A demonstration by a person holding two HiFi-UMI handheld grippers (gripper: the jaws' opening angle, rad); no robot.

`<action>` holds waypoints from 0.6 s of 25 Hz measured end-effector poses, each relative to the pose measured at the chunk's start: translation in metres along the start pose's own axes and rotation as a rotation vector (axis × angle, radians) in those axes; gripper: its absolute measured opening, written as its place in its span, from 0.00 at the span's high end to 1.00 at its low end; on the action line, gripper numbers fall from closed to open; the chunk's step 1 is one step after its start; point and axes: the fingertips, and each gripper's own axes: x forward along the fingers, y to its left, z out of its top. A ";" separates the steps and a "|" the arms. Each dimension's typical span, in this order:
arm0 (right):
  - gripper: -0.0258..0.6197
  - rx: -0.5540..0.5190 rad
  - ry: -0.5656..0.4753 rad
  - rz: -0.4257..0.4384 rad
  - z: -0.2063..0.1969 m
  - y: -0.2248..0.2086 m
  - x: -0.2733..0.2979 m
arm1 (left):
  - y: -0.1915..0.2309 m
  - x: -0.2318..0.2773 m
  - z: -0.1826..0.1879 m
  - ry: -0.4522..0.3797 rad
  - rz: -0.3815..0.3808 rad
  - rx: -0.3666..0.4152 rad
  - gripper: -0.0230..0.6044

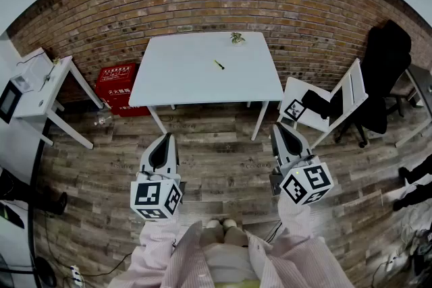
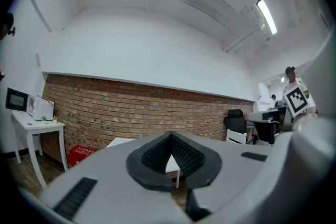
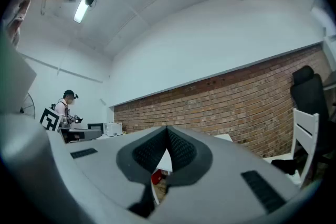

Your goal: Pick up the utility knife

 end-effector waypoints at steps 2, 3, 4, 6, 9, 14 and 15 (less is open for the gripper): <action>0.96 0.001 0.001 0.000 0.001 0.002 -0.002 | -0.001 -0.003 0.000 0.001 0.001 -0.001 0.98; 0.96 0.001 0.002 0.001 0.001 0.003 -0.002 | -0.001 -0.004 0.000 0.001 0.002 -0.001 0.98; 0.96 0.000 0.002 0.002 0.001 0.004 -0.003 | -0.001 -0.005 0.000 0.000 0.002 -0.001 0.98; 0.96 -0.002 0.003 0.003 0.000 0.005 -0.003 | 0.000 -0.006 0.001 -0.003 0.002 0.000 0.98; 0.96 -0.004 0.005 0.003 0.000 0.008 -0.002 | 0.002 -0.007 0.001 -0.007 0.002 -0.002 0.98; 0.96 -0.002 0.005 0.011 -0.003 0.004 -0.001 | 0.003 -0.005 0.000 -0.010 0.008 -0.014 0.98; 0.96 0.004 0.004 0.010 -0.004 0.002 -0.001 | 0.002 -0.004 -0.001 -0.009 0.009 -0.017 0.98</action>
